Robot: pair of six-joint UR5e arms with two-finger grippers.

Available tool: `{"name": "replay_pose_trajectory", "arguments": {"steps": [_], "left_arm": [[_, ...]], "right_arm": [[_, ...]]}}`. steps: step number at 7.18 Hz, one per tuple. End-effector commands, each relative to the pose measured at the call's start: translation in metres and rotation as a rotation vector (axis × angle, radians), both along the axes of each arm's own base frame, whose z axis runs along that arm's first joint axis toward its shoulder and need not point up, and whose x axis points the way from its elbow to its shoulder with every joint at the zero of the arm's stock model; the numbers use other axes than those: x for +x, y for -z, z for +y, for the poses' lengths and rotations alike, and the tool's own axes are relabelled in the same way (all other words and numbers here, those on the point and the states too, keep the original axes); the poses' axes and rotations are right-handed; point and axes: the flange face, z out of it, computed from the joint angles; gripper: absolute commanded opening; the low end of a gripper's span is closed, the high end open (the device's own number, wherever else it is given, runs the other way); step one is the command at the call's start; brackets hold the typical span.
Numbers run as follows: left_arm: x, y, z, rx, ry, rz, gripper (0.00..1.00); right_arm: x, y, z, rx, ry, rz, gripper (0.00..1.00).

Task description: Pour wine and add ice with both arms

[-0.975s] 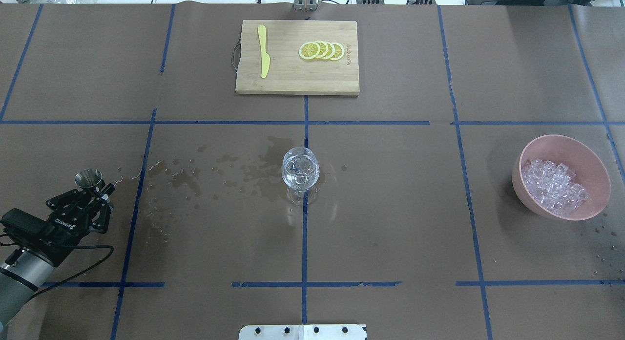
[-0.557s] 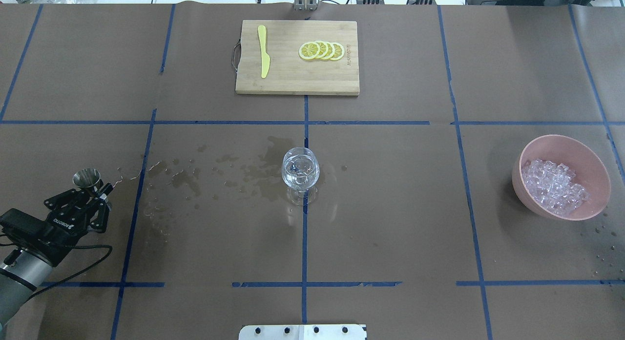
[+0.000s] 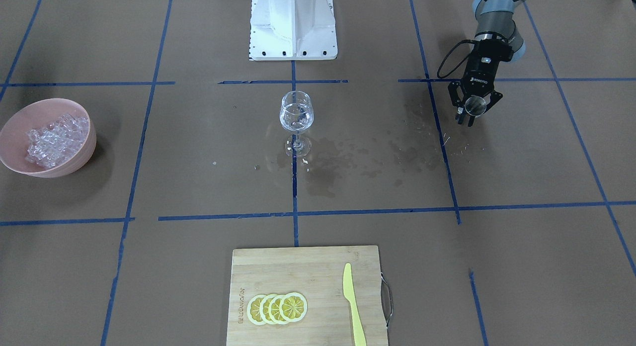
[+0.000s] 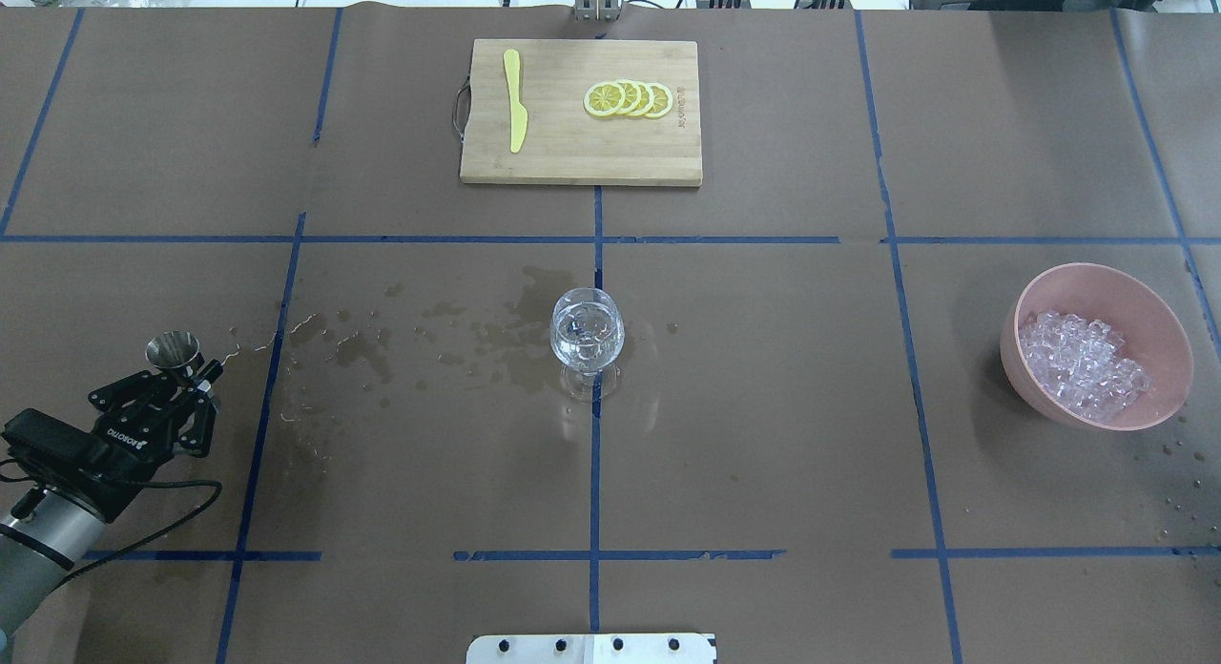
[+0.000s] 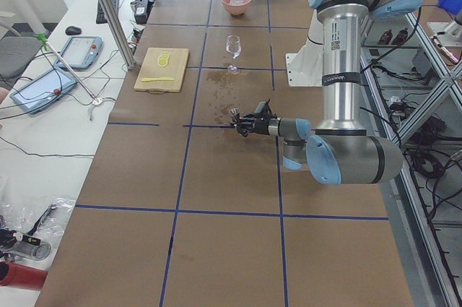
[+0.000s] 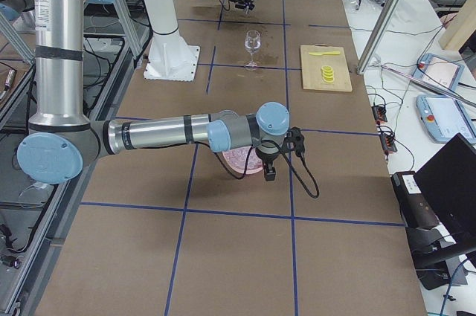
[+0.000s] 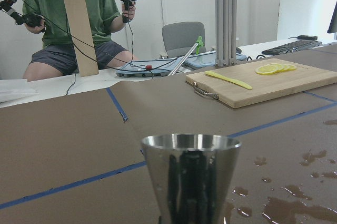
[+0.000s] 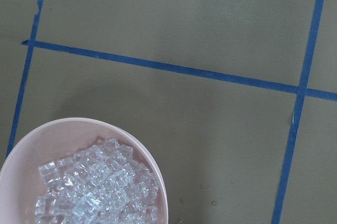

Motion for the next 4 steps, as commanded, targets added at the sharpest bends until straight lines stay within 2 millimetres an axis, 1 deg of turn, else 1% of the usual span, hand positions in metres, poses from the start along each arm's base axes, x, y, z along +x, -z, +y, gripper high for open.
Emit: {"name": "replay_pose_trajectory", "arguments": {"steps": [1, 2, 4], "left_arm": [[0.0014, -0.0009, 0.0016, -0.002, -0.006, 0.001, 0.22], [0.0014, -0.0009, 0.0016, -0.002, -0.006, 0.001, 0.26], [0.0014, -0.0009, 0.0016, -0.003, -0.006, 0.003, 0.28]], "right_arm": [[0.0001, 0.0005, 0.0005, 0.0, -0.001, 0.0, 1.0], [0.0001, 0.002, 0.0005, 0.003, -0.001, -0.001, 1.0], [0.0002, 0.0036, 0.0012, 0.005, -0.002, -0.001, 1.0]]}}
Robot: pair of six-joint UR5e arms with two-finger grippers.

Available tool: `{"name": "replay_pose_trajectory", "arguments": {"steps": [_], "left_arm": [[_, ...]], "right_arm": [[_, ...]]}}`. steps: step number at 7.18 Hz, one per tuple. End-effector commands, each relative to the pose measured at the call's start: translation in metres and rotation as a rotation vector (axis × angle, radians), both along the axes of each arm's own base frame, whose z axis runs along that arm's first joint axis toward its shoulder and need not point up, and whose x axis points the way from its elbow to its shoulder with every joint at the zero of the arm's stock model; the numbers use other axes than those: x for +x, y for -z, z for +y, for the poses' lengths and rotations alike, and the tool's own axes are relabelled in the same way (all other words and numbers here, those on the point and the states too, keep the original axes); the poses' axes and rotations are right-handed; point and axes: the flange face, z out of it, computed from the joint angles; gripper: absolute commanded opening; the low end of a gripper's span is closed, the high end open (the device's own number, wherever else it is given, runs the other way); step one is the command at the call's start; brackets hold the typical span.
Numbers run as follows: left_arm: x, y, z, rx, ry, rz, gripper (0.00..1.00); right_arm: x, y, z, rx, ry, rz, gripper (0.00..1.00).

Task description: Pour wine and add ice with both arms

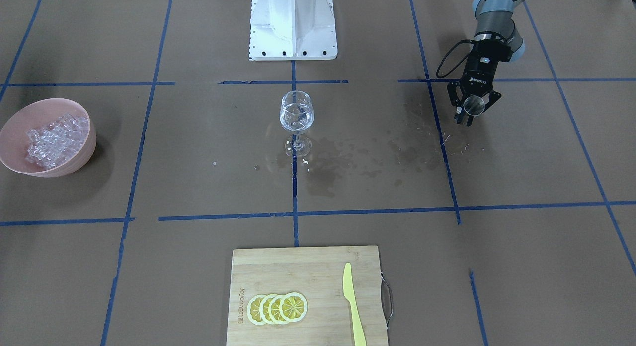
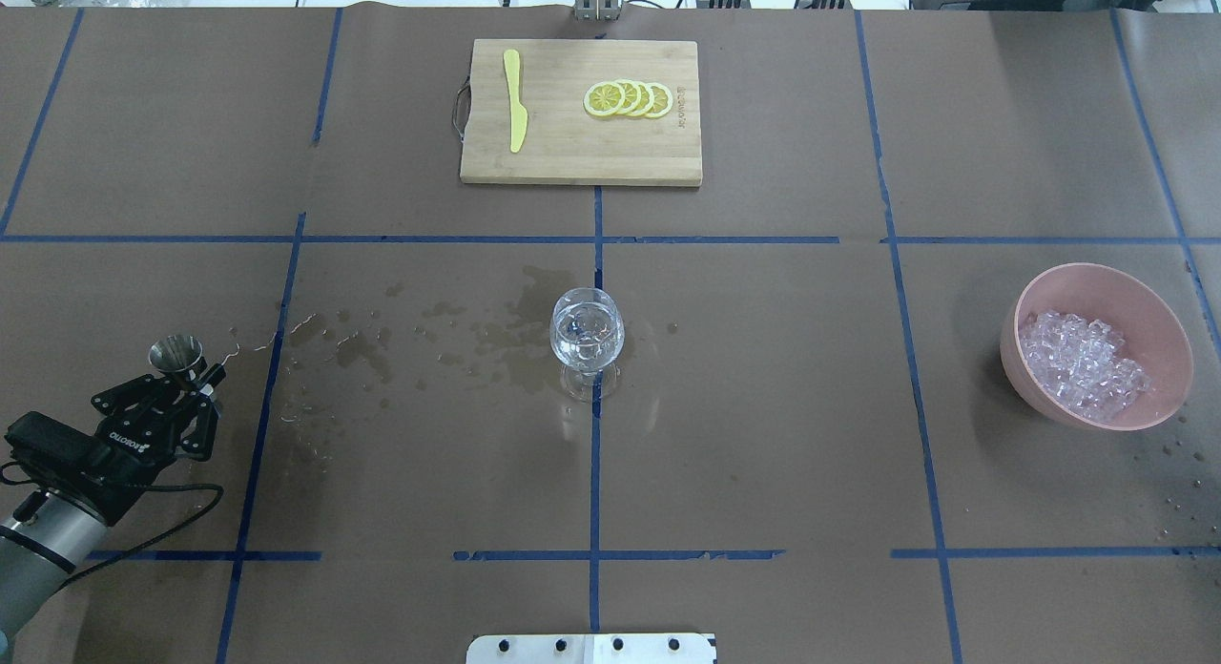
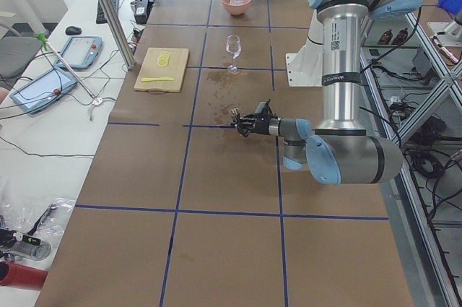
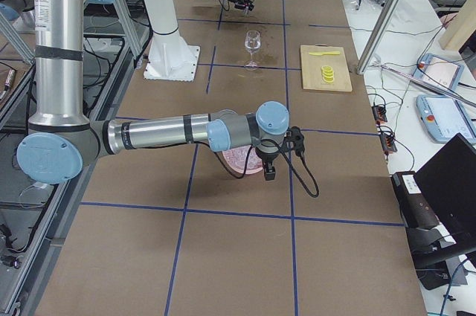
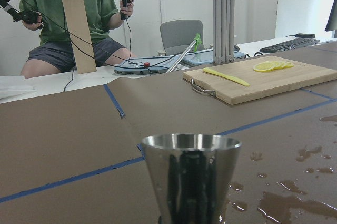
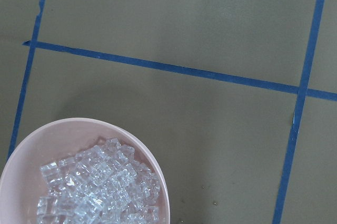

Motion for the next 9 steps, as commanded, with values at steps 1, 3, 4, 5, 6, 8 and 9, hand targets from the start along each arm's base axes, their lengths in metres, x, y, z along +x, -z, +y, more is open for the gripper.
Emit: {"name": "replay_pose_trajectory", "arguments": {"steps": [1, 3, 4, 5, 6, 8, 9], "left_arm": [[0.0001, -0.0003, 0.0, 0.0, 0.0, 0.0, 0.31], [0.0001, -0.0003, 0.0, 0.0, 0.0, 0.0, 0.38], [0.0001, -0.0003, 0.0, 0.0, 0.0, 0.0, 0.39], [0.0001, -0.0023, 0.0, -0.001, 0.0, -0.005, 0.39], [0.0002, -0.0036, 0.0, -0.001, 0.0, -0.008, 0.39], [0.0006, -0.0036, 0.0007, -0.002, -0.003, -0.005, 0.39], [0.0008, -0.0028, 0.0009, -0.004, -0.008, 0.002, 0.39]], "right_arm": [[0.0002, 0.0011, 0.0011, 0.002, 0.0, 0.0, 1.0], [0.0003, 0.0012, 0.0018, 0.002, 0.0, 0.0, 1.0], [0.0003, 0.0004, 0.0017, 0.0, 0.0, 0.0, 1.0], [0.0002, -0.0004, 0.0017, -0.001, 0.0, 0.0, 1.0], [0.0002, -0.0011, 0.0017, -0.002, 0.001, 0.0, 1.0], [0.0002, -0.0004, 0.0017, -0.001, 0.0, 0.0, 1.0], [0.0002, -0.0004, 0.0017, -0.003, -0.001, 0.0, 1.0]]}}
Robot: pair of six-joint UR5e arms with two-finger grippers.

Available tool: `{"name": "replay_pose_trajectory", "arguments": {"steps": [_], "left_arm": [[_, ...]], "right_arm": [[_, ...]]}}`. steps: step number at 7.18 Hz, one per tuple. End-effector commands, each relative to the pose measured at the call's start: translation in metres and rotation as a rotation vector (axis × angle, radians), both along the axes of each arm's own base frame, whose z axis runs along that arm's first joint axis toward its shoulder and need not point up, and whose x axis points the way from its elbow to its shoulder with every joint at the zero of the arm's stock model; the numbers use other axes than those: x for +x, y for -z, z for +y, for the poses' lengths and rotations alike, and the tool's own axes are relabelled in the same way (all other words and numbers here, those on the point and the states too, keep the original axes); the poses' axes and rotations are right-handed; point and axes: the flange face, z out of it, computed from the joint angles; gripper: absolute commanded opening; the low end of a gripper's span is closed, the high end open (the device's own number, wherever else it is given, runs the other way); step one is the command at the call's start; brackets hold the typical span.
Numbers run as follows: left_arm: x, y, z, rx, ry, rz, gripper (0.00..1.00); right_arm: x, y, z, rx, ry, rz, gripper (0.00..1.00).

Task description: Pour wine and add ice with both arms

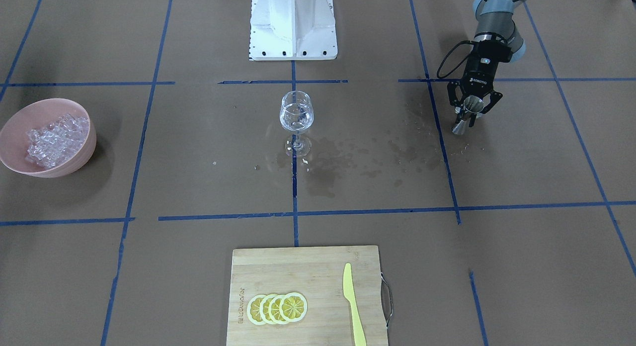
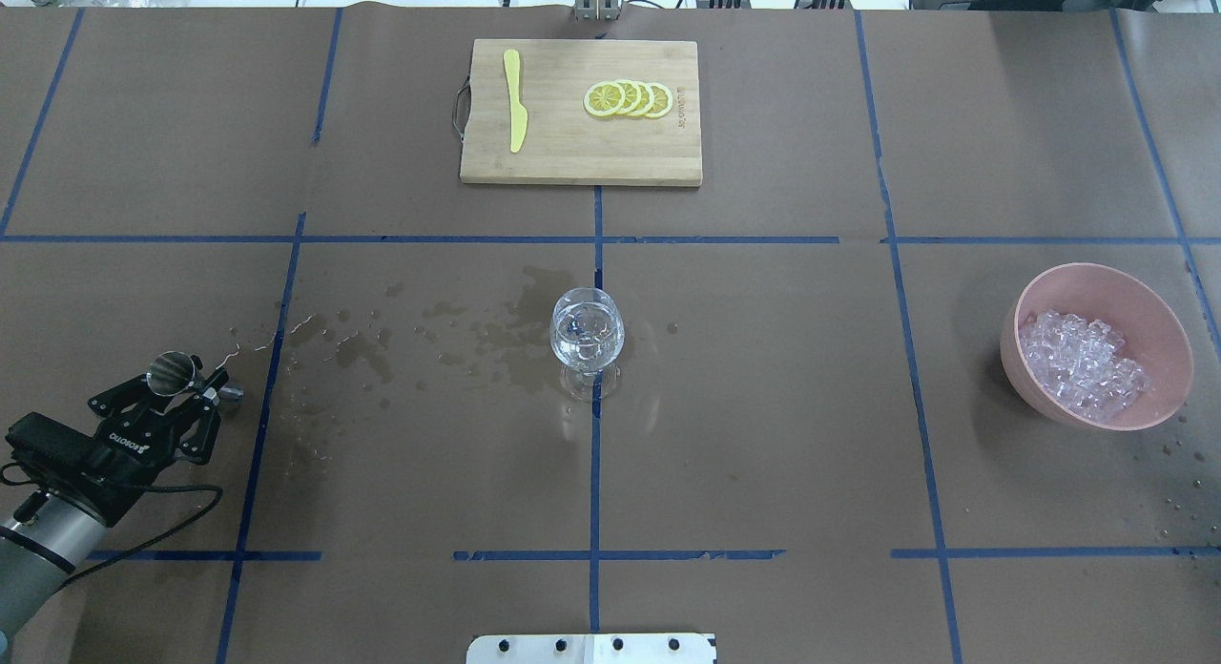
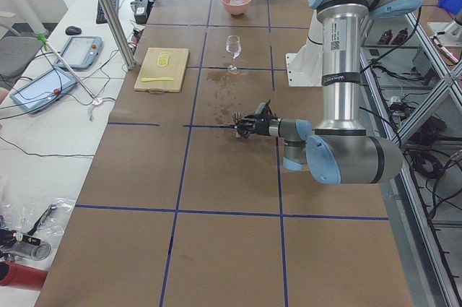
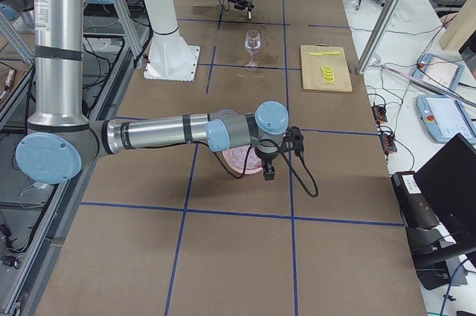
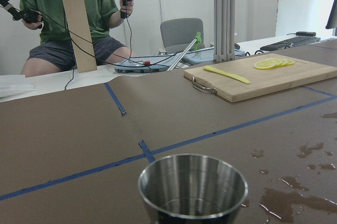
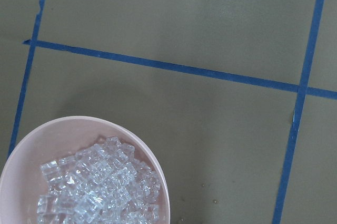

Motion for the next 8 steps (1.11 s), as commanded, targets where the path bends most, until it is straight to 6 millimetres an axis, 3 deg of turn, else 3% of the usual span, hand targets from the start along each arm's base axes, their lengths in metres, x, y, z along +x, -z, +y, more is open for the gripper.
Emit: {"name": "replay_pose_trajectory", "arguments": {"steps": [1, 7, 8], "left_arm": [[0.0007, 0.0005, 0.0003, -0.021, -0.012, 0.041, 0.38], [0.0057, -0.0078, 0.0033, -0.063, -0.062, 0.087, 0.39], [0.0057, -0.0078, 0.0033, -0.063, -0.062, 0.087, 0.48]], "right_arm": [[0.0, 0.0009, 0.0, 0.001, -0.001, 0.0, 1.0], [0.0, 0.0009, 0.0, 0.001, -0.001, 0.0, 1.0], [0.0, 0.0009, 0.0, 0.001, -0.001, 0.0, 1.0]]}}
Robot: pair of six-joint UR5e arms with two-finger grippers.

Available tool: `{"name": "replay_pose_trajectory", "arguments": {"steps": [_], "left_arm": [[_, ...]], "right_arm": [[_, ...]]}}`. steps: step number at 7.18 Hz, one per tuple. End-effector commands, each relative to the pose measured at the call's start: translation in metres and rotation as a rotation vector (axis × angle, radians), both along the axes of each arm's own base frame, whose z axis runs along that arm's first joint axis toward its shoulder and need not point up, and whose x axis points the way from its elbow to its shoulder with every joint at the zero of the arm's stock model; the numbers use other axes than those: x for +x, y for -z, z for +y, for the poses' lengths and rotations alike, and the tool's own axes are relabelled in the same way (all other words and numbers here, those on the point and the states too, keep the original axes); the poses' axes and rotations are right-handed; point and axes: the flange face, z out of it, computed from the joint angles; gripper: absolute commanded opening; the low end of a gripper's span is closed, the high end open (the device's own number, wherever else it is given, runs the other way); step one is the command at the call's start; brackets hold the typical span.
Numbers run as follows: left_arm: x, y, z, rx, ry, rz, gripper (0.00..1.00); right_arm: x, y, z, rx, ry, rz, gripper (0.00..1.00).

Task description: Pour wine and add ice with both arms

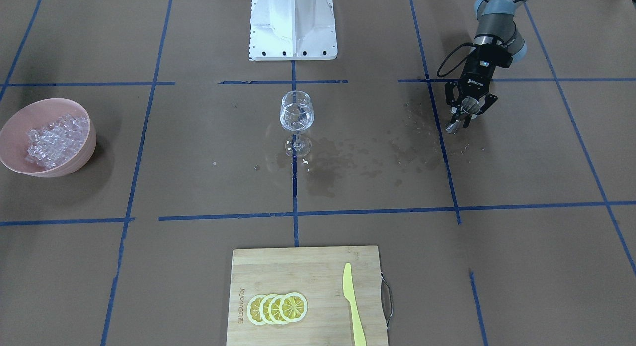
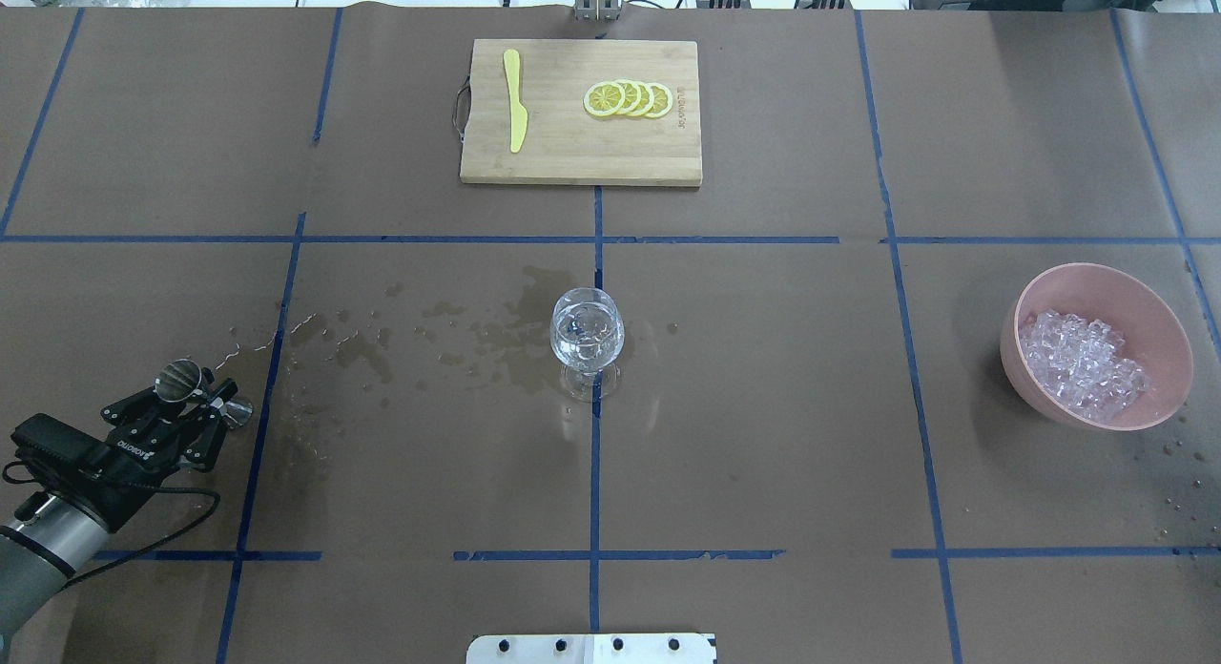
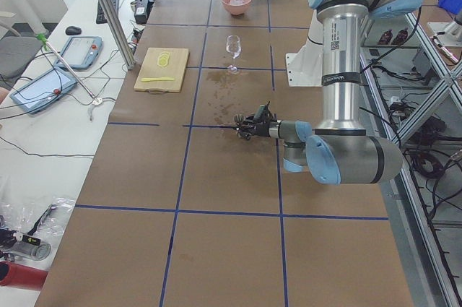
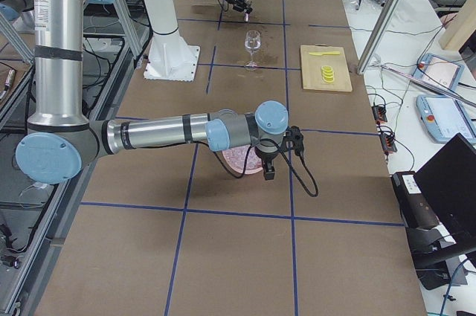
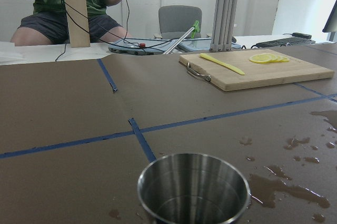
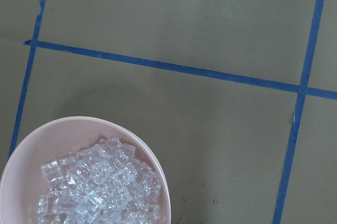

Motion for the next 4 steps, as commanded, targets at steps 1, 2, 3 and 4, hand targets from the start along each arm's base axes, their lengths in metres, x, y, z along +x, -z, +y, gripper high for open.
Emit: {"name": "replay_pose_trajectory", "arguments": {"steps": [1, 2, 3, 4], "left_arm": [[-0.0006, -0.0009, 0.0001, -0.001, -0.001, -0.002, 0.81], [-0.0012, -0.0015, 0.0002, -0.001, -0.001, -0.003, 0.99], [-0.0018, -0.0014, 0.0003, -0.001, -0.001, -0.003, 1.0], [-0.0031, -0.0026, 0.0004, -0.001, -0.001, -0.006, 1.0]], "right_arm": [[0.0, 0.0008, 0.0, 0.001, 0.0, 0.0, 1.0], [-0.0001, 0.0016, 0.0001, -0.006, -0.006, -0.002, 1.0], [0.0, 0.0053, 0.0002, -0.004, -0.011, -0.002, 1.0], [-0.0001, 0.0056, 0.0002, -0.005, -0.013, -0.004, 1.0]]}}
